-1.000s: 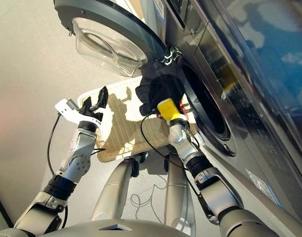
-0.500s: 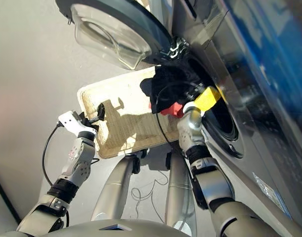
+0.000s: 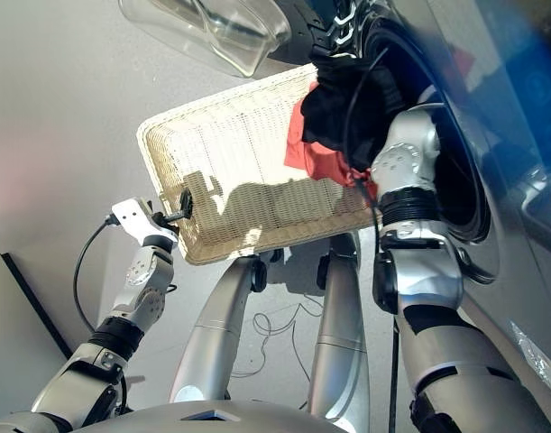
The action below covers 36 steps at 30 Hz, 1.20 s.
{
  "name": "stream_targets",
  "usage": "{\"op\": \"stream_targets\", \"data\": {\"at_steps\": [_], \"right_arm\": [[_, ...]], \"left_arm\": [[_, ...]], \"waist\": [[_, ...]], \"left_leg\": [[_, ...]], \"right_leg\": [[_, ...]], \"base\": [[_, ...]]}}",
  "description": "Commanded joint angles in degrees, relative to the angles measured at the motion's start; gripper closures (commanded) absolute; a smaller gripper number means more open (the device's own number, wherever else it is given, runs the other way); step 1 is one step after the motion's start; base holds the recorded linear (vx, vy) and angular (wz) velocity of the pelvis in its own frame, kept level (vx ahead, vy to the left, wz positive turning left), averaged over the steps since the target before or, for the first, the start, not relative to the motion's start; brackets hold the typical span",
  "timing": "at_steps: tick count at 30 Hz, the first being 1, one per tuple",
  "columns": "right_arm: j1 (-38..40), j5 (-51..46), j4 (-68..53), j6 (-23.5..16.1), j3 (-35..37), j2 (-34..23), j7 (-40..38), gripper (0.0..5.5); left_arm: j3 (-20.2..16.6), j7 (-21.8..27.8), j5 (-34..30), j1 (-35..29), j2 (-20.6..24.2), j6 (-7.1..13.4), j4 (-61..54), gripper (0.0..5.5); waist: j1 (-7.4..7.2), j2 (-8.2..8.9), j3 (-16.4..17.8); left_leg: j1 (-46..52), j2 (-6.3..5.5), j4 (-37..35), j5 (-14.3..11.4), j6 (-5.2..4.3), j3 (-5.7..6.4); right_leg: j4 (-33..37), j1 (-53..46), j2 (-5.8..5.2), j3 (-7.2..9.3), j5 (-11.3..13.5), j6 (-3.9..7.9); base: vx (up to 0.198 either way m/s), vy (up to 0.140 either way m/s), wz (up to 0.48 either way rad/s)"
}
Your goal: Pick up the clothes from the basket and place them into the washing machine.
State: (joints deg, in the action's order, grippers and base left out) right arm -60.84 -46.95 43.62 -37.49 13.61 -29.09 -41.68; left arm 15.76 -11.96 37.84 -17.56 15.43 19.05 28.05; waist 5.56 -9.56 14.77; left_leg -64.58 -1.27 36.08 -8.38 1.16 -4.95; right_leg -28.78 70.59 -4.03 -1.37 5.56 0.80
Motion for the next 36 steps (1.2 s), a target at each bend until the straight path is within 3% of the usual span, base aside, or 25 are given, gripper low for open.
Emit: {"op": "stream_targets", "data": {"at_steps": [1, 3, 8, 9, 10, 14, 15, 20, 26, 30, 36], "right_arm": [[-0.1, 6.5, -4.6, -3.4, -1.3, -9.3, -3.7, 5.50], [3.0, 6.4, -3.8, -3.7, 0.0, -7.3, -4.2, 5.50], [6.0, 4.5, -2.1, -1.9, -0.7, -3.4, -0.8, 5.50], [6.7, 3.0, 0.0, 0.5, -3.0, -2.2, 2.9, 3.58], [6.5, 2.1, 0.7, 0.4, -3.1, -2.4, 3.9, 0.00], [9.1, -2.1, 4.5, 6.4, -9.9, -0.9, 15.0, 0.00], [10.4, -2.4, 6.5, 10.4, -14.5, -0.4, 20.2, 0.00], [14.2, 1.7, 5.5, 16.1, -24.2, 1.0, 28.6, 0.00], [17.2, 7.7, 4.4, 19.4, -32.5, 1.4, 35.9, 0.00], [16.9, 15.1, 5.8, 22.8, -41.6, 2.1, 41.8, 0.00], [14.1, 18.7, 11.3, 24.3, -43.4, 5.3, 41.7, 0.00]], "left_arm": [[-3.0, -1.4, -2.4, 0.6, 2.9, 2.6, 0.5, 0.00], [-3.6, -1.7, -2.2, 0.2, 2.2, 2.7, 0.9, 0.00], [-3.4, -1.1, -1.8, 0.4, 1.9, 3.1, 0.5, 0.00], [-3.3, -0.9, -1.8, 0.2, 2.0, 3.3, 0.8, 0.00], [-3.4, -0.8, -1.8, 0.3, 2.0, 3.3, 0.8, 0.00], [-3.7, 0.2, -1.6, 0.7, 1.9, 3.0, 1.1, 0.00], [-4.0, 1.2, -1.7, 0.9, 2.4, 2.5, 1.5, 0.00], [-5.1, 3.3, -1.6, 1.5, 2.6, 1.6, 2.7, 0.00], [-5.6, 5.2, -1.8, 2.0, 2.4, 1.7, 3.7, 0.00], [-5.7, 6.5, -2.7, 2.0, 2.5, 1.4, 5.4, 0.00], [-6.1, 5.8, -3.8, 0.6, 2.4, 1.2, 7.7, 0.00]], "waist": [[-2.93, -1.52, -2.8], [-3.81, -1.43, -3.0], [-4.16, -1.08, -3.6], [-3.91, -0.92, -3.8], [-4.01, -0.94, -3.8], [-4.08, -0.23, -3.4], [-3.99, 0.52, -3.3], [-4.24, 2.09, -3.0], [-4.15, 3.33, -2.8], [-3.16, 4.28, -2.8], [-1.84, 4.26, -2.1]], "left_leg": [[-0.6, 0.09, -1.7, -0.5, 1.12, 1.76], [0.0, 0.13, -2.2, -0.5, 1.07, 1.72], [0.9, 0.10, -3.5, -0.3, 1.02, 1.45], [1.1, 0.19, -4.2, 0.0, 0.88, 1.29], [1.2, 0.19, -4.3, 0.1, 0.87, 1.27], [1.7, 0.51, -5.0, 0.7, 0.53, 1.00], [1.8, 0.65, -5.0, 1.0, 0.38, 1.01], [2.3, 0.71, -6.2, 2.2, 0.01, 1.33], [2.8, 0.36, -7.8, 3.6, -0.15, 2.32], [2.9, -0.05, -8.4, 4.5, -0.12, 3.18], [2.5, -0.49, -9.0, 5.1, -0.16, 3.80]], "right_leg": [[-3.6, -1.8, 1.90, 2.51, -7.0, 1.35], [-3.1, -2.3, 2.11, 2.38, -6.9, 1.30], [-1.8, -3.1, 2.12, 2.22, -6.3, 1.16], [-1.0, -3.5, 2.00, 2.18, -6.0, 1.13], [-0.9, -3.5, 2.01, 2.17, -5.9, 1.13], [0.2, -4.5, 1.85, 2.50, -5.3, 0.97], [0.9, -5.2, 1.76, 2.76, -4.8, 0.89], [2.7, -6.8, 1.54, 3.66, -3.9, 0.72], [4.4, -8.1, 1.08, 4.78, -3.2, 0.83], [4.5, -8.7, 0.61, 5.66, -3.4, 0.76], [4.3, -8.4, 0.14, 6.25, -3.9, 0.83]], "base": [[0.000, 0.000, 0.000], [0.000, 0.000, 0.000], [0.000, 0.000, 0.000], [0.000, 0.000, 0.000], [0.000, 0.000, 0.000], [-0.013, -0.011, -0.006], [0.000, 0.000, 0.000], [-0.007, -0.013, -0.006], [-0.002, -0.010, 0.017], [0.003, -0.013, 0.090], [0.000, 0.000, 0.000]]}}
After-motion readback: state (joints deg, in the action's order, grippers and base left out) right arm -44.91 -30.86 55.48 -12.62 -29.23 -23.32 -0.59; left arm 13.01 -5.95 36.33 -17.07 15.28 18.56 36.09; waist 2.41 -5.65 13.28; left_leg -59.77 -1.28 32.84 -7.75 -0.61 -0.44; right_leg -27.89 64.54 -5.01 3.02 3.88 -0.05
